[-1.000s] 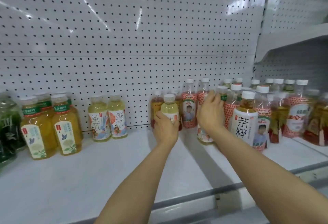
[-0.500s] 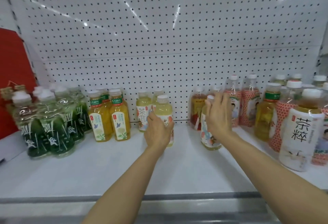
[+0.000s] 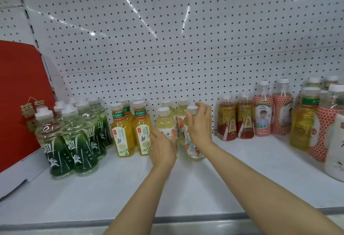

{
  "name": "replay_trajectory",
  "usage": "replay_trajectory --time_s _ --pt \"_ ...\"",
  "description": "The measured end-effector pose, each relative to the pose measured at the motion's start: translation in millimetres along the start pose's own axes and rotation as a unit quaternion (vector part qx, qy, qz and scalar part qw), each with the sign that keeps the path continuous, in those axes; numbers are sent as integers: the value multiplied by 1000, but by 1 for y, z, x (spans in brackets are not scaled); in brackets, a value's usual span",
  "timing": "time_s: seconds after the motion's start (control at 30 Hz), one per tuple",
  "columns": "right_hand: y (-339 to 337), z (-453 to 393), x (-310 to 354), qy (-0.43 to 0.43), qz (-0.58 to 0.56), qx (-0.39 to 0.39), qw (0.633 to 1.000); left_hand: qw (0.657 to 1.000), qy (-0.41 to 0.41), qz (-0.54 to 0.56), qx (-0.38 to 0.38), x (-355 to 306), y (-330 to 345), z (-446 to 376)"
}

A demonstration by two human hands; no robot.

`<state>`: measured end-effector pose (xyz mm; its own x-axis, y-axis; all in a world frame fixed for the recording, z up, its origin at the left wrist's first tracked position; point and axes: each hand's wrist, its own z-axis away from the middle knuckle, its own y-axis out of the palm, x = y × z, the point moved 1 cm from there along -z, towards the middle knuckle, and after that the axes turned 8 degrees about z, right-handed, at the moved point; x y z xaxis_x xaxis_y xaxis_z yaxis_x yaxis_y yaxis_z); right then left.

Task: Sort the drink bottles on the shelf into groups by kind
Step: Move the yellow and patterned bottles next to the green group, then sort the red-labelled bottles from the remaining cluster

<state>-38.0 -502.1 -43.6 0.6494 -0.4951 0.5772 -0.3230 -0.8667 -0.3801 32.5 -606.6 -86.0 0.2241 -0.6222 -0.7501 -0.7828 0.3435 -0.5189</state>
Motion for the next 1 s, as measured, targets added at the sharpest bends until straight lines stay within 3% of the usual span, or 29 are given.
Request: replay_trajectory --time_s 0.23,0.5,0.6,0.7,0.87,1.0 --pt "-3 28 -28 173 -91 164 967 994 -28 83 70 16 14 -14" --pt "30 18 -23 184 -65 131 972 980 -49 160 105 16 30 -36" --pt "32 12 -34 200 -213 214 932 943 -94 264 177 24 33 -49" --pt "32 6 -47 216 -252 286 899 904 -110 334 241 34 35 -63" --pt "35 9 -48 222 -255 261 904 899 -80 337 269 33 40 -67" --pt "27 18 -39 221 -179 232 930 929 -101 275 225 29 42 -62"
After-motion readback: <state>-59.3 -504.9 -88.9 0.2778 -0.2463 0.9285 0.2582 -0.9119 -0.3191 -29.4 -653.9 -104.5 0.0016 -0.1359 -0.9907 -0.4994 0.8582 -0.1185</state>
